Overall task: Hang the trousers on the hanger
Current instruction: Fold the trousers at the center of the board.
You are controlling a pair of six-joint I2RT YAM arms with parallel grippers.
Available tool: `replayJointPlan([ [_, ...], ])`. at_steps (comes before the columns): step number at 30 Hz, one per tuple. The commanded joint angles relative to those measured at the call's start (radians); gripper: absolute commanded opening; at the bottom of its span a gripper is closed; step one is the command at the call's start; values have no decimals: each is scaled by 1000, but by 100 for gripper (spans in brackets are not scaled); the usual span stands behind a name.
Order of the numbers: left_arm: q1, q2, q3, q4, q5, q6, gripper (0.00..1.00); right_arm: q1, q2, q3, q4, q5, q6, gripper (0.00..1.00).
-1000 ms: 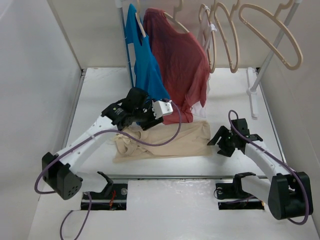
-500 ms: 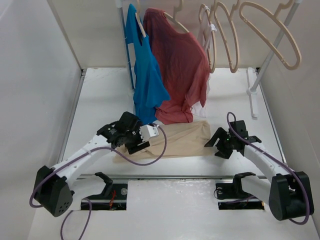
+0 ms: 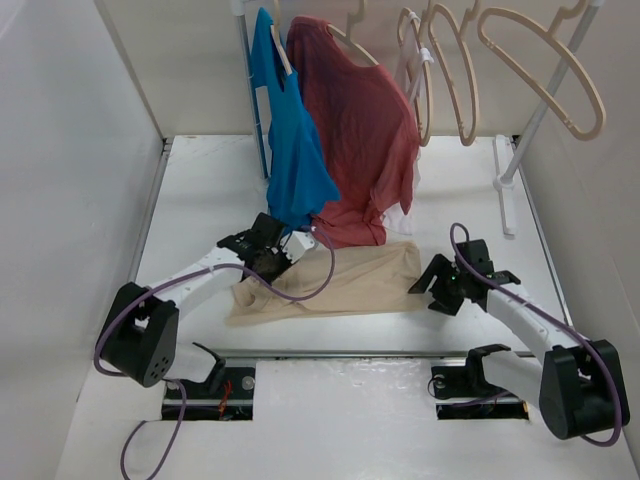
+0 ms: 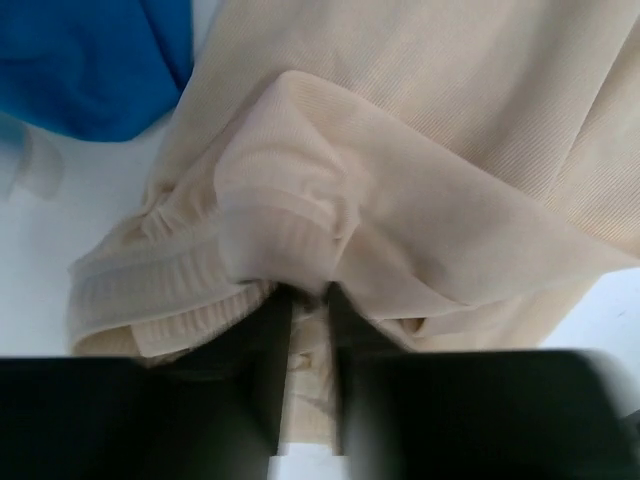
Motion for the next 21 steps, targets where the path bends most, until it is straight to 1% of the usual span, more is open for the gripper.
replayJointPlan([
  [1,2,-29,2,15,23,-19,5,10,21,13,51,36,2,72],
  [2,2,-40,2,3,23,-19,0,10,37,13,61,36,2,69],
  [3,13,-53,2,-9,34,-19,0,10,48,13,61,36,2,65],
  [4,28,-93,2,-46,34,-8,0,10,66,13,70,36,2,59],
  [6,47,-148,2,-91,34,14,0,10,75,23,70,36,2,50],
  [7,56,-215,2,-121,34,56,0,10,86,23,70,36,2,45],
  [8,67,-253,2,-191,34,84,0,10,86,23,70,36,2,35],
  [10,67,-326,2,-276,25,154,0,10,86,23,59,46,-7,25],
  [11,76,-401,-7,-320,25,196,0,10,86,23,59,46,-7,17],
  [12,76,-437,-31,-409,15,278,0,10,74,23,59,46,-7,13],
  [13,76,-467,-51,-449,15,319,0,10,65,23,48,46,-7,9],
  [14,76,-524,-73,-488,-12,357,0,10,64,23,33,57,-7,6],
  [15,76,-547,-96,-526,-35,395,0,10,64,33,33,57,-7,3],
  [16,76,-567,-143,-536,-73,424,0,10,54,33,16,57,-7,3],
  [17,85,-601,-157,-551,-113,461,0,1,45,45,-1,69,-7,3],
  [21,85,-620,-190,-585,-149,601,0,1,25,58,-36,79,-7,1],
])
